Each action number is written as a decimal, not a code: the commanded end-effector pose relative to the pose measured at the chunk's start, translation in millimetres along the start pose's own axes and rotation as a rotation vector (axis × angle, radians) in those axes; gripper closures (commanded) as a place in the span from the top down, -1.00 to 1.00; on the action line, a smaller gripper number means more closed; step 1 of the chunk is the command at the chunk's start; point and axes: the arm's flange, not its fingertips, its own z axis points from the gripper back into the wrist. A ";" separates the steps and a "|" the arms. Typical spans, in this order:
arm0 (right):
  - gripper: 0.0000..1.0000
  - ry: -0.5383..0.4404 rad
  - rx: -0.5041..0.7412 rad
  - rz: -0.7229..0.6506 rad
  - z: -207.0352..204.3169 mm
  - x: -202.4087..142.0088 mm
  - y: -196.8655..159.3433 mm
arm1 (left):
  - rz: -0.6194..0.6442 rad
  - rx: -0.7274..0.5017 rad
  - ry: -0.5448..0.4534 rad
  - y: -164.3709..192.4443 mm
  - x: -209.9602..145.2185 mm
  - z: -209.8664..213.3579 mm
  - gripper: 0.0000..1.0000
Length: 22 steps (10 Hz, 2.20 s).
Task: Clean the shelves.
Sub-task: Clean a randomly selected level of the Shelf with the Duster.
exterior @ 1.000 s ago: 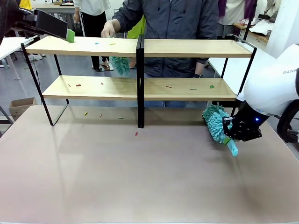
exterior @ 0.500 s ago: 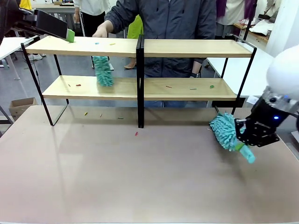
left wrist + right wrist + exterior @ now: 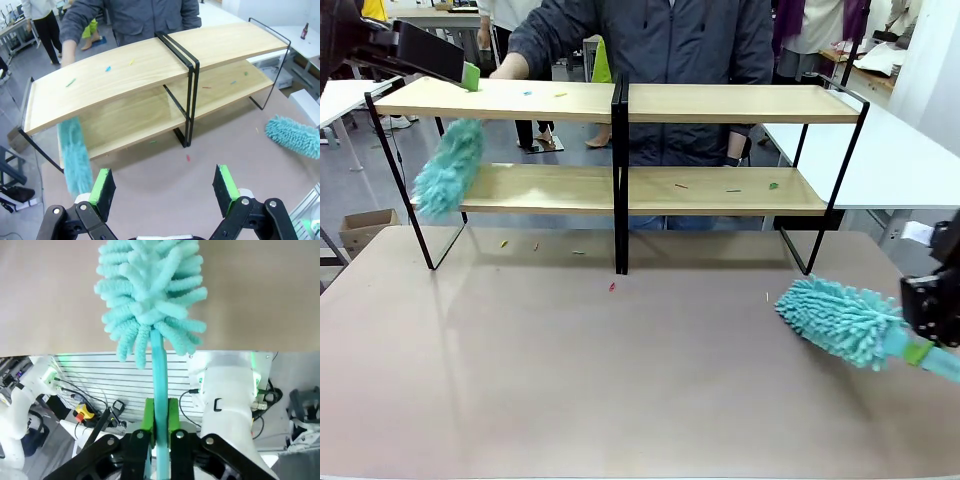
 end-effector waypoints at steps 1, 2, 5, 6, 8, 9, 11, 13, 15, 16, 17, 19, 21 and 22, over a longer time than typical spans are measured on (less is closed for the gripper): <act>-0.75 -0.179 0.081 0.046 -2.8 -26.5 -30.2 | 0.002 -0.002 -0.005 1.3 -2.2 -1.7 1.00; -0.75 -0.249 0.146 0.122 10.4 -31.0 -33.9 | 0.002 -0.002 -0.005 1.3 -2.2 -1.7 1.00; -0.75 -0.160 0.413 0.424 43.6 -44.2 -61.8 | 0.002 -0.002 -0.005 1.3 -2.2 -1.7 1.00; -0.75 -0.105 0.441 0.465 47.8 -44.5 -71.7 | 0.002 -0.002 -0.005 1.3 -2.2 -1.7 1.00; -0.75 0.017 0.444 0.680 52.1 -44.3 -88.7 | 0.002 -0.002 -0.005 1.3 -2.2 -1.7 1.00; -0.75 0.010 0.422 0.693 52.4 -44.2 -89.9 | 0.002 -0.002 -0.005 1.3 -2.2 -1.7 1.00; -0.75 -0.018 0.468 0.640 37.2 -53.2 -81.1 | 0.002 -0.002 -0.005 1.3 -2.2 -1.7 1.00; -0.75 -0.028 0.488 0.878 59.1 -45.3 -93.1 | 0.002 -0.002 -0.005 1.3 -2.2 -1.7 1.00; -0.75 -0.186 0.566 1.040 105.2 -54.2 -138.1 | 0.002 -0.002 -0.005 1.3 -2.2 -1.7 1.00; -0.75 -0.345 0.614 1.115 126.3 -63.2 -165.1 | 0.002 -0.002 -0.005 1.3 -2.2 -1.7 1.00; -0.75 -0.589 0.696 1.204 141.7 -70.1 -193.4 | 0.002 -0.002 -0.005 1.3 -2.2 -1.7 1.00; -0.75 -0.893 0.777 1.134 134.3 -52.4 -214.7 | 0.002 -0.002 -0.005 1.3 -2.2 -1.7 1.00; -0.75 -0.730 0.688 1.060 148.7 -81.0 -223.5 | 0.002 -0.002 -0.005 1.3 -2.2 -1.7 1.00; -0.75 -0.730 0.688 1.060 148.7 -81.0 -223.5 | 0.002 -0.002 -0.005 1.3 -2.2 -1.7 1.00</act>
